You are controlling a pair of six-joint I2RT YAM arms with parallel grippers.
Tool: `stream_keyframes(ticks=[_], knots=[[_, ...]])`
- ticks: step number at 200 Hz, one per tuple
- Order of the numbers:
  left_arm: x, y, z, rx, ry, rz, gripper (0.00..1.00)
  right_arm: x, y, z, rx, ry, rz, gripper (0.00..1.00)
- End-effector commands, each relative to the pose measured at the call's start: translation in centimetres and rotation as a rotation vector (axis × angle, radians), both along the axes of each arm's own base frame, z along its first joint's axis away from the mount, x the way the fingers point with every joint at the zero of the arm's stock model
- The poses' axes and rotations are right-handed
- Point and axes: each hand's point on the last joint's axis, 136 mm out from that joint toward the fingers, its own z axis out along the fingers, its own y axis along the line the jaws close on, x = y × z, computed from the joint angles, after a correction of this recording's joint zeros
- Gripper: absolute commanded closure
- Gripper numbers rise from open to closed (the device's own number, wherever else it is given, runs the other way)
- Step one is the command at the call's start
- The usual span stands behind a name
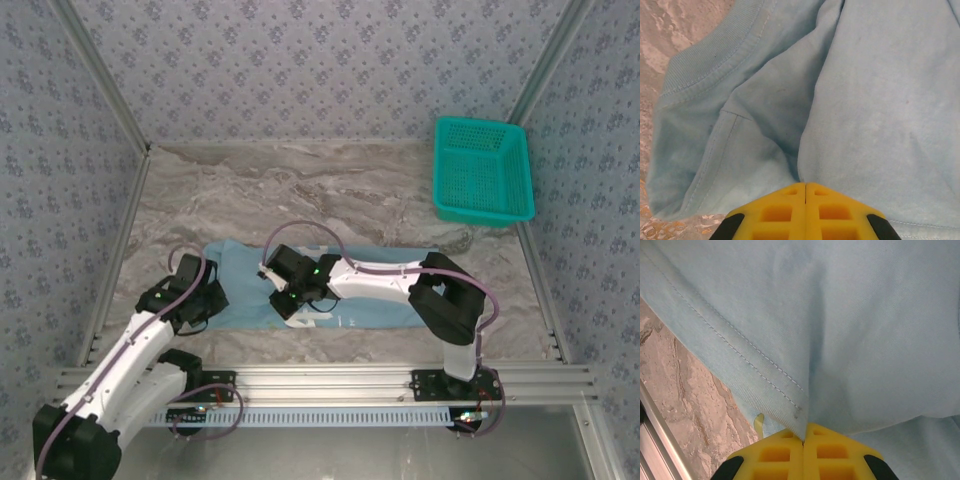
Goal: Fold the inside-out t-shirt
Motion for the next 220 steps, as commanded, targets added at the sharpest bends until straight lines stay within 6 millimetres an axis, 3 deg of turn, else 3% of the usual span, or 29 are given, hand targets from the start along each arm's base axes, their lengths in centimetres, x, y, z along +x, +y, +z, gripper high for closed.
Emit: stream_keyframes(ticks=[1,28,44,54,76,103,118,122,145,184,220], knots=[[-0.8,0.8,-0.7,0.027,0.029,0.042,1.00,-1.5,-0.9,-0.6,-0.031,0.033,0.040,1.00],[-1.1,0.6,-2.2,0.030,0.054,0.035,1.00,-1.9,-1.3,-2.0,-0.073,0.063,0.054,0.91],[-1.0,0.7,-2.5,0.041,0.054,0.029,0.79,-1.9,-1.4,-1.9,-0.083,0.060,0.066,0.79],[-0.8,0.8,-2.3,0.047,0.044,0.030,0.66,-1.9,-1.2,-1.3,-0.074,0.055,0.071,0.70],[-0.1,1.4,-1.2,0.090,0.006,0.025,0.52,-2.2,-1.0,0.3,-0.031,0.057,0.094,0.60],[1.7,1.6,1.0,0.136,-0.073,-0.002,0.47,-1.9,-1.8,3.1,0.034,0.041,0.110,0.53],[3.5,-0.1,1.9,0.084,-0.128,-0.062,0.47,-0.1,-3.0,4.4,0.074,0.033,0.049,0.52],[3.9,-0.7,2.1,0.065,-0.139,-0.081,0.47,0.1,-4.1,3.4,0.054,0.050,0.022,0.52],[6.3,-4.0,2.0,-0.034,-0.161,-0.188,0.46,3.7,-7.5,3.0,0.061,0.084,-0.149,0.52],[9.2,-6.5,0.7,-0.049,-0.142,-0.287,0.46,8.8,-13.7,0.5,-0.032,0.114,-0.411,0.51],[9.7,-8.0,-1.4,-0.026,-0.059,-0.362,0.46,11.9,-19.7,-2.1,-0.105,0.151,-0.590,0.51]])
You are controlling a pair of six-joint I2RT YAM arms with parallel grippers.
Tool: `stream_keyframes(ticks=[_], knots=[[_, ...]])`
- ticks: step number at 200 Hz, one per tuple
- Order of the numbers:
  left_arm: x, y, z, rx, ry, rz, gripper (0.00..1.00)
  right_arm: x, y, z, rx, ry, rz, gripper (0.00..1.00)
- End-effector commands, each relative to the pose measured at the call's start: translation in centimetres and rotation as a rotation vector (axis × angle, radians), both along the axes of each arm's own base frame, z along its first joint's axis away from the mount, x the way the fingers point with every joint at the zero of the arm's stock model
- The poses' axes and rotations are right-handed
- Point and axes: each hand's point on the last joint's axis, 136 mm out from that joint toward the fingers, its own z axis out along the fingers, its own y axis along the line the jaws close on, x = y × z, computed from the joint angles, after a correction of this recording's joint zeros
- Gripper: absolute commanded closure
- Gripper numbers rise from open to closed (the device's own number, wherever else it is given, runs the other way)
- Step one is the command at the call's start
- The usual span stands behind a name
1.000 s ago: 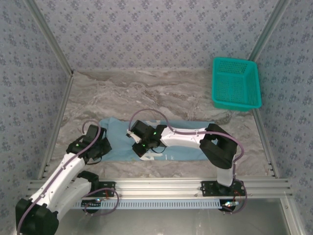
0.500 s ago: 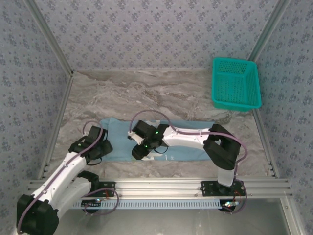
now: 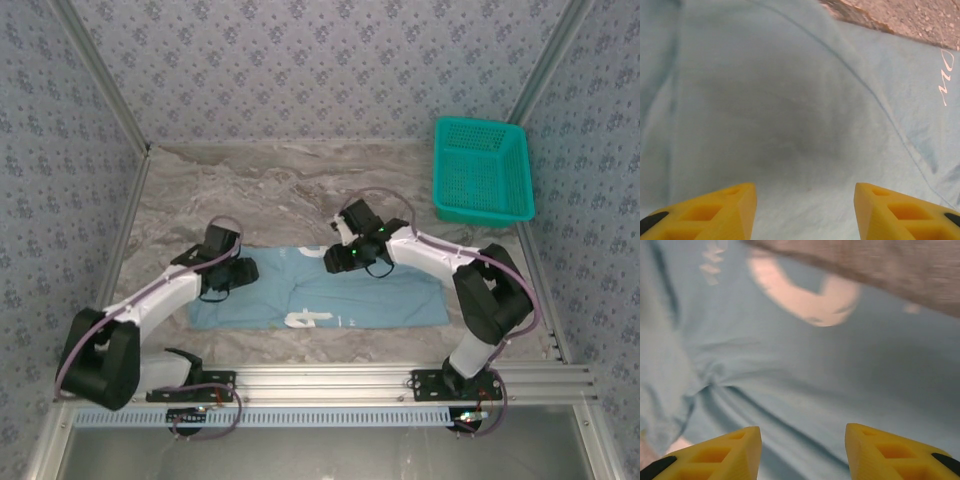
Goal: Fold the inside-out t-shirt
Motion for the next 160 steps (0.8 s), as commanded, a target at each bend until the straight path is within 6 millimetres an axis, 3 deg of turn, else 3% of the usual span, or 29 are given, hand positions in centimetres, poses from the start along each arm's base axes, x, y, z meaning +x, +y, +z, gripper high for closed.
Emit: stream_keyframes(ticks=[1,34,66,87,123,143,148,160], knots=[[1.5,-2.0,0.7,-0.023,-0.039,-0.092,0.46,0.4,-4.1,-2.7,-0.083,0.077,-0.116,0.51],[1.5,-1.5,-0.7,0.024,-0.007,-0.090,0.46,0.9,-7.5,-4.4,-0.134,0.145,-0.206,0.51],[1.1,-0.4,-2.3,0.091,0.034,-0.077,0.46,0.1,-10.2,-6.5,-0.182,0.247,-0.296,0.52],[1.2,-1.0,-3.1,0.086,0.051,-0.103,0.46,0.5,-11.5,-7.4,-0.195,0.267,-0.336,0.52],[2.7,-4.1,-3.1,0.064,0.027,-0.180,0.46,4.3,-13.2,-7.7,-0.200,0.231,-0.357,0.53],[4.0,-4.7,-3.3,0.079,0.029,-0.175,0.46,6.2,-13.7,-7.6,-0.210,0.208,-0.331,0.52],[4.4,-4.8,-3.2,0.082,0.023,-0.172,0.46,7.6,-13.4,-6.5,-0.199,0.176,-0.324,0.52],[5.1,-5.1,-2.9,0.084,0.017,-0.171,0.46,8.0,-13.8,-5.1,-0.218,0.149,-0.311,0.52]])
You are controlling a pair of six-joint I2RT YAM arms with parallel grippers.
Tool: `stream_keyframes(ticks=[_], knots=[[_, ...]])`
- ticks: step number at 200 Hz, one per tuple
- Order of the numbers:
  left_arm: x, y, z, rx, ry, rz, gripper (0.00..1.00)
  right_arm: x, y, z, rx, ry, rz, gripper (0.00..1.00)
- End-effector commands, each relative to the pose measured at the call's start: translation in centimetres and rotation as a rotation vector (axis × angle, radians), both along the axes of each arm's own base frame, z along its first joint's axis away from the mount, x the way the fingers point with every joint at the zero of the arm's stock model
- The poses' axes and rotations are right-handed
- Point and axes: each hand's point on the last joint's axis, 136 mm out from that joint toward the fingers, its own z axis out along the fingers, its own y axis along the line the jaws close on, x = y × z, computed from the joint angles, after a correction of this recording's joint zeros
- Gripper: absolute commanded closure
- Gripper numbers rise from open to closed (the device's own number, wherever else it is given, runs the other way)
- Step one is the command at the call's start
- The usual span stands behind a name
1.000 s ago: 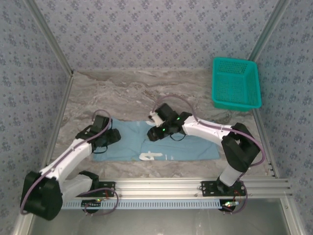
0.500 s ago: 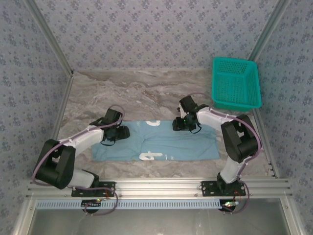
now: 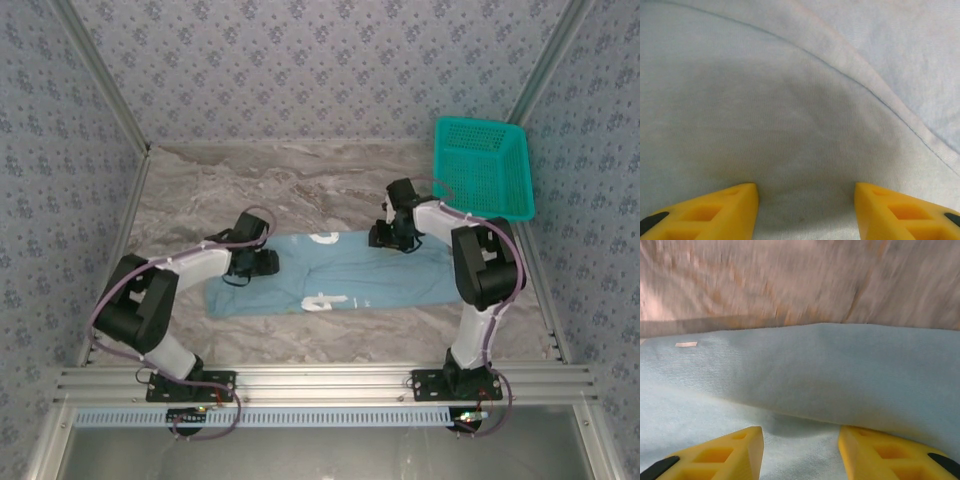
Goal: Fold the inside-out t-shirt
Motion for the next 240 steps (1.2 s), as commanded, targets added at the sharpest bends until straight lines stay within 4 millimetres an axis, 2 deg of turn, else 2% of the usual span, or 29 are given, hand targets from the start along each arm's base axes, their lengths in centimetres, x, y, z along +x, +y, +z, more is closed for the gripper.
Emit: stream_keyframes(ticks=[1,16,25,33,36,42,63,89,111,115,127,165,170,195,212,240], knots=[[0.9,-0.5,-0.3,0.016,0.006,-0.013,0.46,-0.4,-1.9,-0.5,-0.105,0.041,0.042,0.52],[1.2,-0.5,0.0,0.024,-0.002,-0.011,0.46,-0.6,-2.2,1.6,-0.101,-0.004,0.029,0.52],[1.2,-0.2,0.0,0.036,-0.005,-0.008,0.46,-1.7,-3.0,2.4,-0.117,0.002,0.012,0.51],[1.0,0.0,-0.1,0.046,-0.005,-0.009,0.46,-1.7,-3.5,3.6,-0.122,-0.024,-0.009,0.50],[1.0,0.1,-0.1,0.048,-0.004,-0.007,0.46,-2.6,-3.9,3.1,-0.131,-0.007,-0.013,0.50],[0.9,0.2,-0.2,0.053,-0.002,-0.006,0.46,-3.0,-4.4,3.3,-0.137,-0.008,-0.028,0.50],[0.5,0.3,-0.5,0.051,0.000,-0.012,0.46,-3.0,-6.6,3.2,-0.182,-0.012,-0.081,0.49],[0.6,0.1,-0.5,0.046,-0.004,-0.021,0.46,-1.9,-8.2,2.5,-0.207,-0.004,-0.119,0.49],[0.7,0.1,-0.4,0.042,-0.009,-0.024,0.46,-0.7,-8.4,1.7,-0.221,-0.007,-0.125,0.48],[0.8,0.0,-0.4,0.041,-0.012,-0.024,0.46,0.3,-8.3,2.4,-0.217,-0.028,-0.127,0.48],[0.8,-0.1,-0.2,0.038,-0.014,-0.028,0.46,0.3,-8.5,1.9,-0.236,-0.007,-0.128,0.49],[0.5,0.1,-0.3,0.042,-0.010,-0.031,0.46,-2.0,-8.8,1.1,-0.256,0.062,-0.122,0.52],[0.4,0.2,-0.3,0.043,-0.008,-0.031,0.46,-3.5,-9.1,0.1,-0.267,0.105,-0.121,0.52],[0.2,0.3,-0.1,0.044,-0.011,-0.030,0.46,-6.0,-9.6,-0.7,-0.284,0.165,-0.136,0.54],[0.3,0.5,0.2,0.047,-0.017,-0.031,0.46,-6.0,-9.6,-0.1,-0.283,0.146,-0.138,0.55],[0.4,0.5,0.8,0.051,-0.025,-0.038,0.46,-3.4,-9.0,2.8,-0.261,0.026,-0.141,0.55]])
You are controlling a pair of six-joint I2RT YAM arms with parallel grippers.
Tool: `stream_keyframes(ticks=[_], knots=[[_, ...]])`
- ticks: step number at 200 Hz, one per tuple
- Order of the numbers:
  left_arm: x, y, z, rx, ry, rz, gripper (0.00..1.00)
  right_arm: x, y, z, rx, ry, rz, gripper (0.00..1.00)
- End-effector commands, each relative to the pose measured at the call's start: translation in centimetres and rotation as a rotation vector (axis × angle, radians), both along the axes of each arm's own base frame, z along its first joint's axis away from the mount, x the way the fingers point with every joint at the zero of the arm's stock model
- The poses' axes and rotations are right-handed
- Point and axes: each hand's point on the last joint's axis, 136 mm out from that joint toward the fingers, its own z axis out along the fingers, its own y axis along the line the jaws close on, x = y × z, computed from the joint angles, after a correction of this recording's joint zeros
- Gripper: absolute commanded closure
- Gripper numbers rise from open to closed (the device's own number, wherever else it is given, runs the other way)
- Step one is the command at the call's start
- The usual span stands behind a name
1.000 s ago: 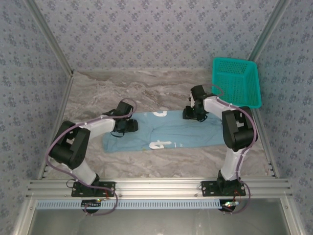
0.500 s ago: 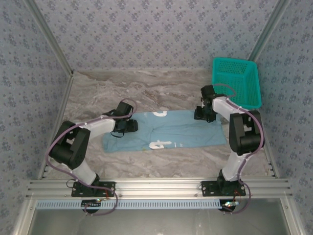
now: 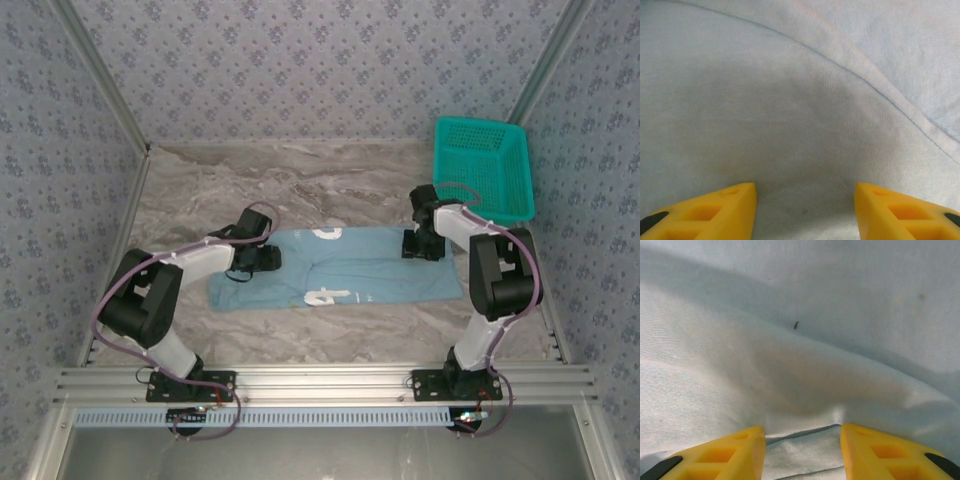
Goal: Fold the inside-out t-shirt
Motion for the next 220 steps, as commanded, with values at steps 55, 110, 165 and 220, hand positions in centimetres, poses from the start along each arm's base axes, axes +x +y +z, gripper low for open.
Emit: stream_keyframes(ticks=[55,110,165,220], knots=[[-0.7,0.9,0.7,0.028,-0.004,-0.005,0.46,3.4,-1.4,3.4,-0.048,-0.108,-0.022,0.54],[-0.7,1.0,0.8,0.033,-0.007,-0.007,0.46,0.4,-2.9,-0.3,-0.074,0.030,-0.098,0.56],[-0.3,1.1,1.8,0.027,-0.032,0.002,0.46,-1.7,-3.2,-1.7,-0.081,0.066,-0.114,0.57],[0.1,1.0,2.7,0.021,-0.053,0.002,0.46,2.8,-3.4,4.4,-0.193,-0.102,-0.022,0.55]])
